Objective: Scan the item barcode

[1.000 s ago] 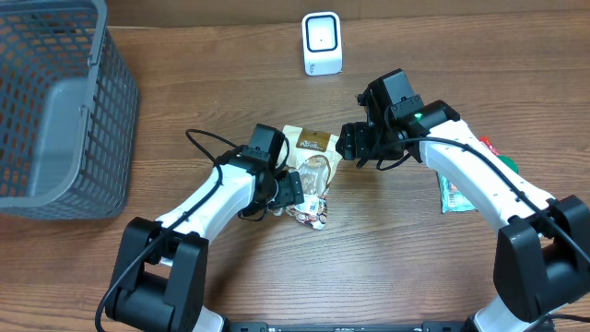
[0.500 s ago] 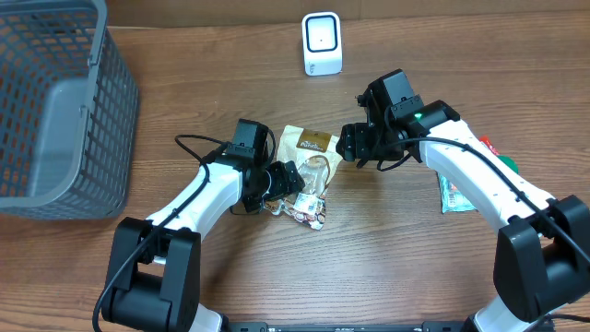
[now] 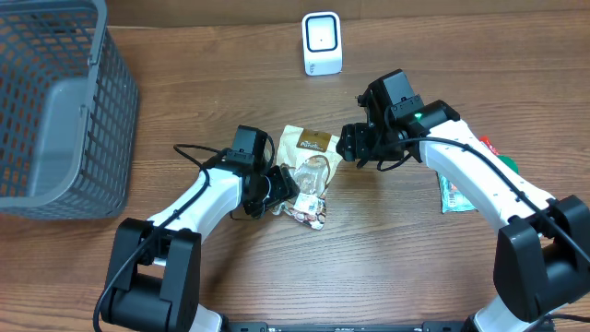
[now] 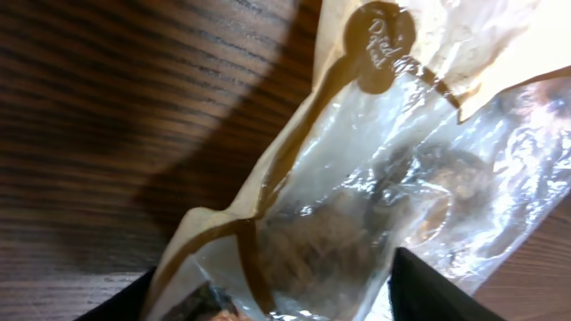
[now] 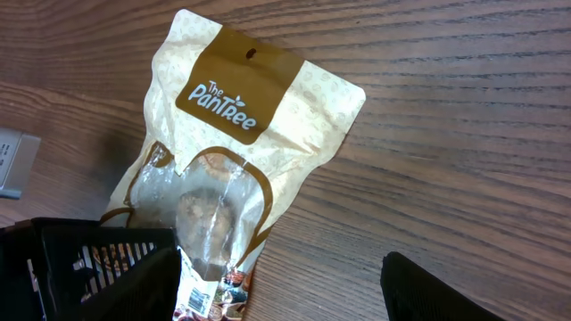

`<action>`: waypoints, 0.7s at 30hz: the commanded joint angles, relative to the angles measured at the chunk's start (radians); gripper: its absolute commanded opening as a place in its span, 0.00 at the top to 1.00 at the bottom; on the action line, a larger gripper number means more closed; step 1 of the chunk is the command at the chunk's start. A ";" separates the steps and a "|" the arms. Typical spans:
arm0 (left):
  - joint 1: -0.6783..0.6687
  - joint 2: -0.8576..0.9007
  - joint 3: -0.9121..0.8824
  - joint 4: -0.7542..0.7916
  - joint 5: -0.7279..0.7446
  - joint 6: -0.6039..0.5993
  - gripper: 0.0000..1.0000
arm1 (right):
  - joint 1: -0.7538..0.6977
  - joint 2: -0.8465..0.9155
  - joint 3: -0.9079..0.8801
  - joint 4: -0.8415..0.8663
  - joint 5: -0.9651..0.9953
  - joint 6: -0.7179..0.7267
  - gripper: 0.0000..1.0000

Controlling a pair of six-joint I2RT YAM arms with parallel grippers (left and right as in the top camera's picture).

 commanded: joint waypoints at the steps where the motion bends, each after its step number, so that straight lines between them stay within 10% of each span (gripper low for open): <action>1: 0.002 0.012 -0.031 0.004 -0.013 -0.016 0.47 | 0.001 0.001 -0.004 0.000 -0.001 -0.008 0.27; 6: 0.002 0.012 -0.031 0.004 -0.013 -0.016 0.64 | 0.001 0.001 -0.004 -0.006 -0.001 -0.008 0.24; 21: 0.009 0.000 -0.021 0.008 0.008 0.037 0.67 | -0.006 0.001 -0.002 -0.017 0.006 -0.041 0.23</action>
